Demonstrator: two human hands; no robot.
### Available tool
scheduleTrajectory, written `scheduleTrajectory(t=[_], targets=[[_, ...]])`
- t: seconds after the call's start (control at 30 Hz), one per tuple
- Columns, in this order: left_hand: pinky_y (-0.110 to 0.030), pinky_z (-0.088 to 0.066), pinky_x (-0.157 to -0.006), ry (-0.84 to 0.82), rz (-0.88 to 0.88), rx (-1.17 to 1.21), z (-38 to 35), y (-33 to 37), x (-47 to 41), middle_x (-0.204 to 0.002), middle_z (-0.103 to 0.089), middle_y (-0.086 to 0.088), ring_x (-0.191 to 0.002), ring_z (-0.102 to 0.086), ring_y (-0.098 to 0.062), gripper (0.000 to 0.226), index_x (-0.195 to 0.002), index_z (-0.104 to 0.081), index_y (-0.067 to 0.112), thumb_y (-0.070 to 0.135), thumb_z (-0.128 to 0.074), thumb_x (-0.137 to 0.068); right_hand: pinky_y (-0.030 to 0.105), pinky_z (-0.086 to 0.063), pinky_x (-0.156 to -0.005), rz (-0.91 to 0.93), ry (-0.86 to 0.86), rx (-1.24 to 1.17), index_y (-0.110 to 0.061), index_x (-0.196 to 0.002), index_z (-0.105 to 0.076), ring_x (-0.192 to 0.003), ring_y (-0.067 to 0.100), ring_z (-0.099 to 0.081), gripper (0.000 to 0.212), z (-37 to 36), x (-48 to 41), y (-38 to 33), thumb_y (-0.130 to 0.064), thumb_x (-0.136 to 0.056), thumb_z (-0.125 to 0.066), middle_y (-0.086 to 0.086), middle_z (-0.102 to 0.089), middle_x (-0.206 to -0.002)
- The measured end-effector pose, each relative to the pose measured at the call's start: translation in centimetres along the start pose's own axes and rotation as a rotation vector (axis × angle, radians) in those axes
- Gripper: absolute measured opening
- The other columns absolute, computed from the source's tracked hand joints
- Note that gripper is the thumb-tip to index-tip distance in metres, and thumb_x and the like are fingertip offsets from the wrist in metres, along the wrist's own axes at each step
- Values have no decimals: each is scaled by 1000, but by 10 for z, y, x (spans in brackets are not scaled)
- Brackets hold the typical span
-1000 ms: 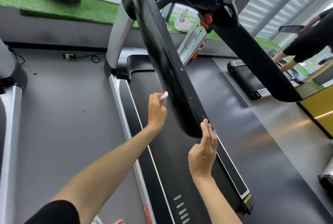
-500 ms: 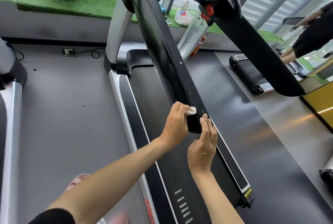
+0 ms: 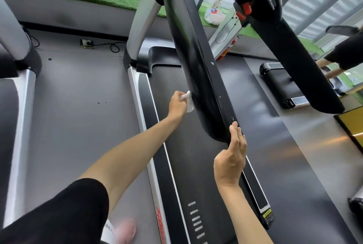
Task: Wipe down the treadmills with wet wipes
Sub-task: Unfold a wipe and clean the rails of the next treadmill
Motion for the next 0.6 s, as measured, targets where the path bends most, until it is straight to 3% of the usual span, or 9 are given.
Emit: scheduleTrajectory(t=[0.13, 0.27, 0.37, 0.5, 0.6], targets=[[-7, -34, -42, -14, 136, 185, -26, -2, 31, -79, -45, 1, -66, -39, -10, 11, -96, -41, 11, 17, -33, -101, 44, -41, -107, 12, -21, -9, -3, -137, -38, -133, 27, -41, 79, 1, 0, 1, 29, -64, -33, 17, -50, -140], [-12, -39, -47, -28, 203, 223, -36, -11, 68, -89, -46, -3, -72, -40, -11, 10, -96, -38, 11, 10, -29, -101, 40, -53, -91, -31, 41, -17, -7, -135, -44, -119, 23, -52, 82, 4, -6, 3, 33, -63, -40, 13, -60, -128], [-4, -41, -45, -74, 209, 227, -39, -14, 94, -96, -46, -6, -74, -41, -9, 13, -98, -40, 9, 1, -30, -99, 38, -60, -74, -27, 65, -10, -8, -132, -49, -111, 22, -60, 76, 6, -11, 3, 30, -66, -43, 10, -65, -122], [-12, -42, -58, -101, 220, 198, -45, -19, 110, -95, -50, -2, -82, -46, -13, 8, -97, -42, 11, 7, -35, -99, 33, -57, -69, -26, 68, -5, -8, -130, -51, -107, 21, -62, 70, 8, -13, 1, 27, -69, -44, 9, -67, -119], [-25, -39, -68, -121, 272, 206, -48, -21, 118, -92, -50, -2, -82, -44, -16, 12, -89, -43, 16, 11, -34, -96, 28, -54, -63, -57, 43, -13, -5, -126, -57, -103, 15, -58, 63, 14, -19, -3, 20, -71, -40, 7, -68, -116]])
Point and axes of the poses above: each hand's wrist, its own x-axis away from the middle knuckle, its own z-axis out of the back of the hand, y = z × x, the point moved 4 cm from there along -x, towards the middle knuckle
